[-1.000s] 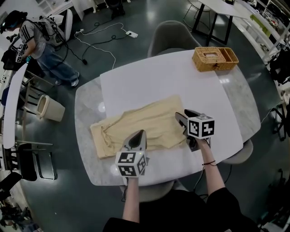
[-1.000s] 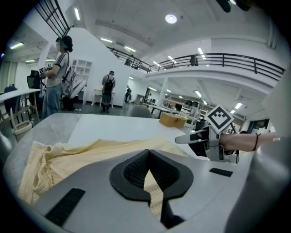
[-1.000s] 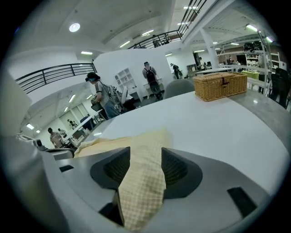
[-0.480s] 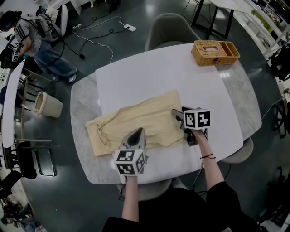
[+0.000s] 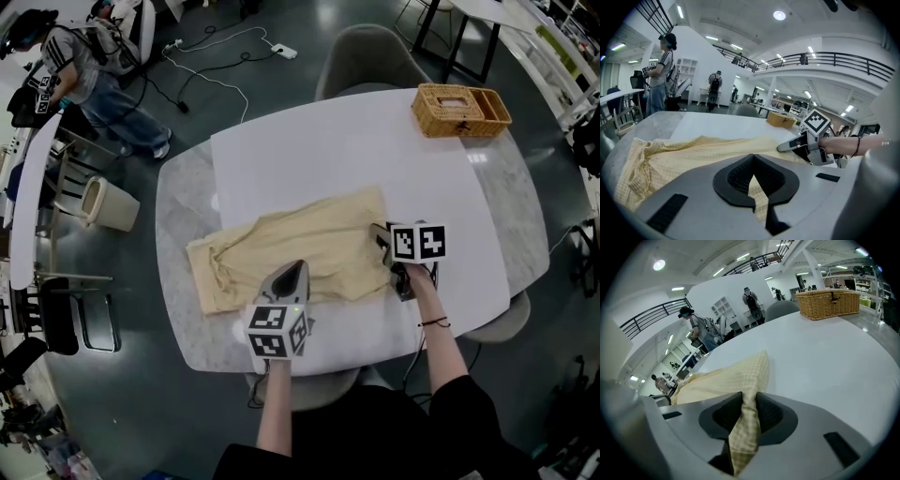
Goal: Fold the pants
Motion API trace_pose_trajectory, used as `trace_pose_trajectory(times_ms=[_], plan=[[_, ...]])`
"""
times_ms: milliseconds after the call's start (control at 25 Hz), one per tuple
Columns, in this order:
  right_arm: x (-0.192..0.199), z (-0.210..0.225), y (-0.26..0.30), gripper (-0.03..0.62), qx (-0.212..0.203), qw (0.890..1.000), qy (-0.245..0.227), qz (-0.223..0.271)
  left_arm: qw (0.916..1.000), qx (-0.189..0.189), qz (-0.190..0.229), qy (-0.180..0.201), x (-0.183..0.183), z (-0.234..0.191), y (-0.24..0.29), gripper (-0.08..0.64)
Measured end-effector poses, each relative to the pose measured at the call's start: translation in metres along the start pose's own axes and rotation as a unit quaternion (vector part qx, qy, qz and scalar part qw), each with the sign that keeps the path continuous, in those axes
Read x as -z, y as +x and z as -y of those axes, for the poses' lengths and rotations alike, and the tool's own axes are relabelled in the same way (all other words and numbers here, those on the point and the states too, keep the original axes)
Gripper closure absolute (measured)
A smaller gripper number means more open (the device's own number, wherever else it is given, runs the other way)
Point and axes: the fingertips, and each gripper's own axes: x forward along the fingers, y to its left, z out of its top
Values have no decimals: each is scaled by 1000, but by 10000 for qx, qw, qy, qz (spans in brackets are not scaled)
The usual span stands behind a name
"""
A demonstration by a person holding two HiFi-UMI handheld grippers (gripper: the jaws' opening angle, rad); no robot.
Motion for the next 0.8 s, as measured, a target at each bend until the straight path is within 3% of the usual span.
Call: trace_pose_trajectory(times_ms=[200,800], plan=[[-3,-6,-2,551,57,9999,-136,35,10000,-86,32,-4,-1,-1,-5,546],[-27,-44,-35,558,-434,9987,-156,206,9986,-451,273,29,-8,-9,-36,546]])
